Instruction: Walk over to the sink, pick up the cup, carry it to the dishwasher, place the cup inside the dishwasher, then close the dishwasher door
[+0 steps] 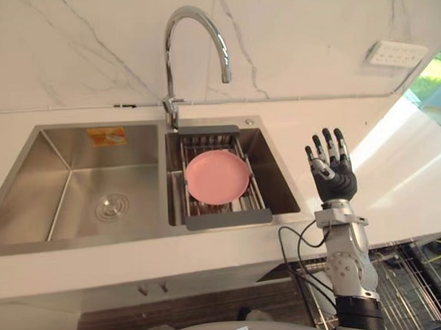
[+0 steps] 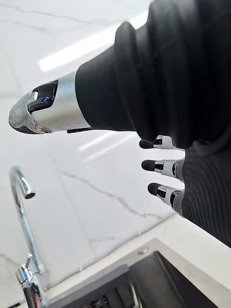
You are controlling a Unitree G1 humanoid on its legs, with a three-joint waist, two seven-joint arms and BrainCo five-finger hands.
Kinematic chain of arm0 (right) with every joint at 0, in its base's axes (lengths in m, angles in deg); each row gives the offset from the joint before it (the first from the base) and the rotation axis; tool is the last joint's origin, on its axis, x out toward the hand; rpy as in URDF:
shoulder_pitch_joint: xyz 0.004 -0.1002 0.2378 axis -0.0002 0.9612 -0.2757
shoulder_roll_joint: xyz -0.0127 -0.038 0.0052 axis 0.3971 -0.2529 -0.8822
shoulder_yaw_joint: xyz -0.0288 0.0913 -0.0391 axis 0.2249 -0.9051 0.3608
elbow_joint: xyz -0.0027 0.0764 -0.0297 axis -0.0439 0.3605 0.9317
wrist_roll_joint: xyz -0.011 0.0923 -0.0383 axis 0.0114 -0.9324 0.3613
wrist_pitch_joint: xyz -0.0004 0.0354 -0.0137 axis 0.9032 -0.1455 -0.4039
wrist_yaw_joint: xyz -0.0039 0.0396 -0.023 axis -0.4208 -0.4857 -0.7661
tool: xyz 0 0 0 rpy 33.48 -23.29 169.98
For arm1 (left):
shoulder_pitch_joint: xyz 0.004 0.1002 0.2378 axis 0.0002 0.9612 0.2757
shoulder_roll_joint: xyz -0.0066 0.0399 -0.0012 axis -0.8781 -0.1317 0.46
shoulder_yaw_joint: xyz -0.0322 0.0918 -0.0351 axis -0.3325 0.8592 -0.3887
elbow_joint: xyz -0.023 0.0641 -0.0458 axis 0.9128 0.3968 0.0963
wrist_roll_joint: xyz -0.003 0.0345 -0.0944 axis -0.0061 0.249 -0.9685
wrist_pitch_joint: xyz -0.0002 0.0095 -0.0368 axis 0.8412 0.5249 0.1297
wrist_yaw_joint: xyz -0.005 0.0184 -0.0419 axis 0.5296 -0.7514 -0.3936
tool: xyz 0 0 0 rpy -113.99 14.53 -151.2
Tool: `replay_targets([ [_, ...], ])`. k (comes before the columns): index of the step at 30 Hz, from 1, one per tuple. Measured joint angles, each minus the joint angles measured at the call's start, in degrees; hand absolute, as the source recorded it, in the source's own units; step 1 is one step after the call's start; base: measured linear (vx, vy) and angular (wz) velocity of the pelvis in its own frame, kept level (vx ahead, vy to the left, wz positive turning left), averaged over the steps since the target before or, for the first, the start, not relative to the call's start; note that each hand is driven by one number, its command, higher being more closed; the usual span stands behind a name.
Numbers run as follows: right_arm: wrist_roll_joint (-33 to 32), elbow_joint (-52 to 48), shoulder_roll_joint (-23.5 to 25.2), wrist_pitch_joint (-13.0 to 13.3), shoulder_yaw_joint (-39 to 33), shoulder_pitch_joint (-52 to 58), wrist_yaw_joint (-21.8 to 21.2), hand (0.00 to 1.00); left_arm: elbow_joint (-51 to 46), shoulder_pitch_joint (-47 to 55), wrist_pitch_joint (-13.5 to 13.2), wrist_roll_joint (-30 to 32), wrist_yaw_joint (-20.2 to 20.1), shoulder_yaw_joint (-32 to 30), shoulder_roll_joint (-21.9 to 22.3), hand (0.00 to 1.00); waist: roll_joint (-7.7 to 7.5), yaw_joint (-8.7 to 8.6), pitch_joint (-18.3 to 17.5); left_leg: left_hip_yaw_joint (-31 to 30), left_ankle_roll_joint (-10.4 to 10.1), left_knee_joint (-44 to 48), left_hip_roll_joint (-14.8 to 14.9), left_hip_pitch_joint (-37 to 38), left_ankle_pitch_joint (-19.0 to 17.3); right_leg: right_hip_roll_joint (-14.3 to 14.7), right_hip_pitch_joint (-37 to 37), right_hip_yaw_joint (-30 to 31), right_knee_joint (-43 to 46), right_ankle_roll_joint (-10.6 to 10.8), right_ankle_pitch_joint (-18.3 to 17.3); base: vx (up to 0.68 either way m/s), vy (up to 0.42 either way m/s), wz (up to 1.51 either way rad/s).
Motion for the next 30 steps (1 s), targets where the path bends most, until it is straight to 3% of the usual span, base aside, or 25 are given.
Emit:
replay_targets([
  [5, 15.09, -1.03, -5.72, 0.12, 0.44, -0.04, -2.8, 0.0, -0.3, -0.54, 1.66, 0.08, 0.34, 0.02, -0.01, 0.0, -0.02, -0.4, 0.0, -1.78, -0.44, -3.11, -0.15, -0.07, 2.78, -0.09, -0.04, -2.39, -0.17, 0.44, -0.31, -0.01, -0.026, 0.21],
  [9, 30.29, 4.07, -12.17, 1.63, 6.44, -3.17, -3.85, 0.0, -0.47, -1.67, 6.12, 3.02, -1.05, 0.18, -0.2, 0.0, 0.0, 0.13, -0.01, -2.42, 0.04, -3.12, -0.19, -0.03, 3.39, 0.18, 0.81, -3.03, -0.82, 0.67, -0.14, 0.0, -0.025, 0.08],
  [14, 39.81, 7.37, -13.27, 1.49, 9.97, -7.59, -3.76, 0.0, -0.47, -2.96, 10.55, 2.97, -1.85, 0.49, -0.66, 0.0, 0.01, 0.48, -0.01, -1.89, 0.37, -3.12, -0.83, -0.04, 3.64, 0.0, 0.88, -3.08, -1.34, 0.94, 0.44, 0.0, 0.0, 0.0],
  [20, 52.09, 7.45, -13.69, 1.66, 15.05, -8.07, -3.62, 0.0, -0.43, -3.53, 10.77, 4.62, -2.49, 0.66, -0.74, 0.0, 0.01, 0.54, -0.01, -1.33, 0.69, -3.12, -1.17, -0.02, 3.85, -0.39, 0.87, -3.07, -2.22, 1.13, 1.36, 0.0, 0.008, -0.03],
  [30, 66.34, 12.04, -14.9, 1.72, 20.21, -10.86, -0.08, 0.0, -1.26, -3.79, 10.66, 6.29, -2.76, 2.44, -0.91, 0.0, 0.37, 1.54, 0.06, -2.83, 1.03, -3.13, -1.48, -1.09, 4.8, -0.9, 0.9, -4.77, -2.96, 1.04, 2.01, -0.01, -0.004, 0.07],
])
